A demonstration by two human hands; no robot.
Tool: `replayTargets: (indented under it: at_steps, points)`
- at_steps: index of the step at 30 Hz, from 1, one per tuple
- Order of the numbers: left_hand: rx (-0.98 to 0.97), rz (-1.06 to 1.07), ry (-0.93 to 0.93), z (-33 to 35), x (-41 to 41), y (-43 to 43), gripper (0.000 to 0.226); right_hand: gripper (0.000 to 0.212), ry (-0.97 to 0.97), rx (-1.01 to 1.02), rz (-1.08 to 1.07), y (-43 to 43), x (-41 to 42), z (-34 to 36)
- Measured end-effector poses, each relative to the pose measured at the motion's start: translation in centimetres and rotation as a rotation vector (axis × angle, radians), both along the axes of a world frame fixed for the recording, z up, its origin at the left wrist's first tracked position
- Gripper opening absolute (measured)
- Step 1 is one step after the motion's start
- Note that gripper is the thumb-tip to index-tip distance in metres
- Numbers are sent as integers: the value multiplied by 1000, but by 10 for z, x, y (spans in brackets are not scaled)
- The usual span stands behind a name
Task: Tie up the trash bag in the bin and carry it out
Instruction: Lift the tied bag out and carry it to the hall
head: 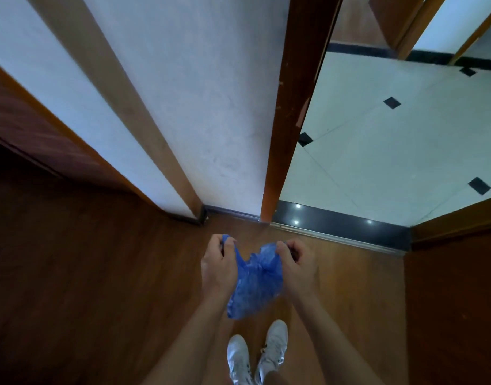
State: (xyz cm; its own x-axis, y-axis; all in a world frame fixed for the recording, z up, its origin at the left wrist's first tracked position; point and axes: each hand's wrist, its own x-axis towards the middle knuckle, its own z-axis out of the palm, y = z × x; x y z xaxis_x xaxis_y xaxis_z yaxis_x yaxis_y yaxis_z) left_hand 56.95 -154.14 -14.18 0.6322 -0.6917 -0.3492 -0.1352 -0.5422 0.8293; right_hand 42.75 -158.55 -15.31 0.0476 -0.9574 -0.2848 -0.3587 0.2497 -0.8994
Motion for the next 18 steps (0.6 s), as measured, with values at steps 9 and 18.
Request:
replayTargets:
  at_steps: [9,18]
  points:
    - [13,-76,-28,-157,-3,-56,9,23,85,65,-82,-46,8,-138]
    - [-11,-171,-39,-217,15,-129,12,21,134,49,-111,-119,33,-202]
